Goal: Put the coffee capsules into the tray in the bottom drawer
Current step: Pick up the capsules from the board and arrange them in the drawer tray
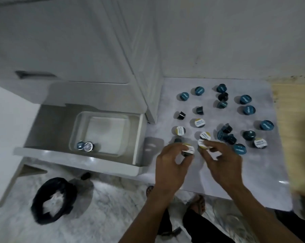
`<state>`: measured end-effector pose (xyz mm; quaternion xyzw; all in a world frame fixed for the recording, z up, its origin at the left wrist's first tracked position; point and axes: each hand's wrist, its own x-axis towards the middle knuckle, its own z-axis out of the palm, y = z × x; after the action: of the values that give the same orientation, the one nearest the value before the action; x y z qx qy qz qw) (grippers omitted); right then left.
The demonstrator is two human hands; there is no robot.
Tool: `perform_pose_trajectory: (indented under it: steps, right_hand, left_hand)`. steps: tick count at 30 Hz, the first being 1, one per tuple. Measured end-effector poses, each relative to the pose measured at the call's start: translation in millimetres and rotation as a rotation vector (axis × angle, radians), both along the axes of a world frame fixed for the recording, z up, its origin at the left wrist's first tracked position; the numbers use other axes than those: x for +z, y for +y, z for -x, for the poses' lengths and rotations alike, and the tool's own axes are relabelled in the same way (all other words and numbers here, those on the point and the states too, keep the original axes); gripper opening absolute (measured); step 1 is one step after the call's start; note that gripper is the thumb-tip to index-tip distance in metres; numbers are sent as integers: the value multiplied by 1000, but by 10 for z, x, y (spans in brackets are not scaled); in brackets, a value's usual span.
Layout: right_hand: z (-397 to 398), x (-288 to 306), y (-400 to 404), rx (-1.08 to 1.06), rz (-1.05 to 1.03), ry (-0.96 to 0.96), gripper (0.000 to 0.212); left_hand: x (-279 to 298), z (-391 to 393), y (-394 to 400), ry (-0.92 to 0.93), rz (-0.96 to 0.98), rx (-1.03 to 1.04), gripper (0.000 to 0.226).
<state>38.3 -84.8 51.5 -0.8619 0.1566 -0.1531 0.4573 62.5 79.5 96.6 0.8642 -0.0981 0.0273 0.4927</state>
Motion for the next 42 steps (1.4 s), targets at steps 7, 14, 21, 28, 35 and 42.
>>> perform_pose_trajectory:
  steps: [7,14,21,28,35,42]
  right_hand:
    - [-225,962,636,103,-164,-108,25]
    - [-757,1068,1871,328,-150,-62,20]
    - [-1284,601,2710,531,54,276,18]
    - [-1515,336,2914,630,189,492,14]
    - [-1575,150,2883,717,286,620,10]
    - [-1574,133,2834,715,257,681,18]
  left_hand:
    - [836,-241,834,-171,98,12,22]
    - [896,-803,2297,45,-75,47,25]
    - [420,-1589,3171,195,-315,-222,17]
    - [-98,-1916,3079,379,-497,-515,21]
    - [-249,-1981,3042,442,-554,-544,22]
    - [-306,-1971,3058,519,-578,-550,30]
